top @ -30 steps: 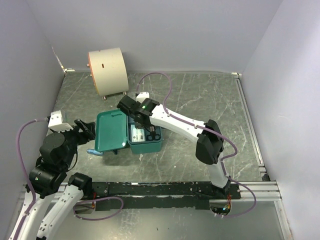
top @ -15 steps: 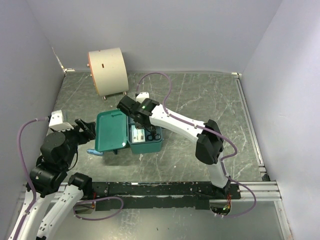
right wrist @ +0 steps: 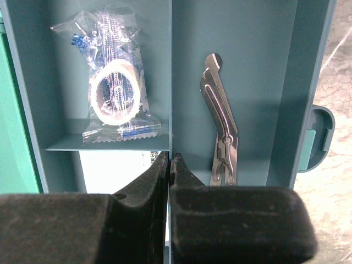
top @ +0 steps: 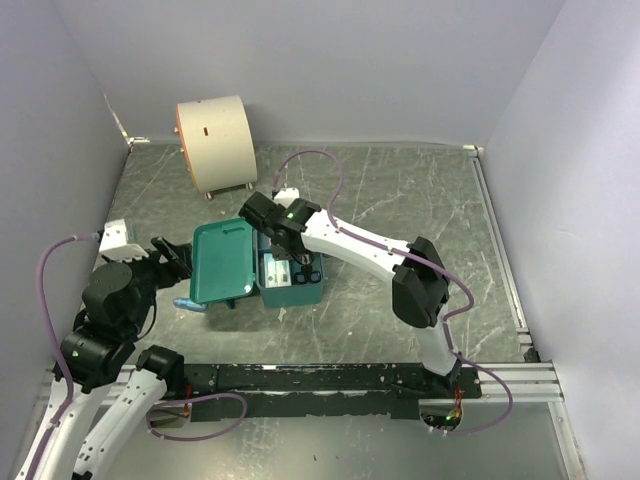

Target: Organize the medicine kit

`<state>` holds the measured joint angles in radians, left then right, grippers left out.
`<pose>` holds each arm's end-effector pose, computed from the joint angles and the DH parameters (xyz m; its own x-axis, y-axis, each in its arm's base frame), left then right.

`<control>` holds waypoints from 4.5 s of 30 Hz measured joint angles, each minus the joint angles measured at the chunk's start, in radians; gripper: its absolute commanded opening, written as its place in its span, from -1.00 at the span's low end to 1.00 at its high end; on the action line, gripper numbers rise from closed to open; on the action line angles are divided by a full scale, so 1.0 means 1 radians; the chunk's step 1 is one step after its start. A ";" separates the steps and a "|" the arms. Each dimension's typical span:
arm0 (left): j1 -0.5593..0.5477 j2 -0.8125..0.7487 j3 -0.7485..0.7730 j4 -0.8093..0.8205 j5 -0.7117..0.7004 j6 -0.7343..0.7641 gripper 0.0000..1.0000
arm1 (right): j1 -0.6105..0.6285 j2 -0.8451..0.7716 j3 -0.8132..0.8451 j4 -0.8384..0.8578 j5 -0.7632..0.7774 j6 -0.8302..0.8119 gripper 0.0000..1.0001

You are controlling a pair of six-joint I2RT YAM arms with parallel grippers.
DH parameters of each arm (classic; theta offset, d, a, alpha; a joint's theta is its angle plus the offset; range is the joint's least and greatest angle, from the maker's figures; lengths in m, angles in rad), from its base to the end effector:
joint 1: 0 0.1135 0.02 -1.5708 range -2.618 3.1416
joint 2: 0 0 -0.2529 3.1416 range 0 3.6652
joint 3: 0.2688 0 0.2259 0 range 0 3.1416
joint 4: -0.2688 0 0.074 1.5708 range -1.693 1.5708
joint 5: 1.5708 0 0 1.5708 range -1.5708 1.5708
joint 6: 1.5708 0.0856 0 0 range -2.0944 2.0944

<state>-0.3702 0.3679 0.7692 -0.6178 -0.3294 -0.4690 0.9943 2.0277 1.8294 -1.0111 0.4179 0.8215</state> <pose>0.1149 -0.0149 0.3115 -0.2003 -0.3810 -0.9026 -0.0478 0.9240 -0.3795 0.2530 0.3254 0.2140 -0.8510 -0.0813 -0.5188 -0.0953 0.9954 0.0003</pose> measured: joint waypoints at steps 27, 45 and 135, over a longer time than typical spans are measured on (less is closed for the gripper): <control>0.000 0.330 0.000 0.014 0.040 -0.098 0.99 | -0.041 -0.459 -0.384 0.351 -0.013 -0.105 -0.15; 0.263 0.520 -0.113 0.056 0.170 -0.220 0.70 | -0.227 -0.756 -0.736 0.508 -0.017 -0.146 -0.33; 0.297 0.536 0.172 0.061 0.796 0.140 -0.25 | -0.367 -0.671 -1.056 0.707 -0.420 -0.194 -0.27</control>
<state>-0.0734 0.9035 0.9417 -0.5571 0.4664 -0.3294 0.6273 1.3571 0.7738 -0.3038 -0.0021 0.6277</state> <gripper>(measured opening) 0.329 0.360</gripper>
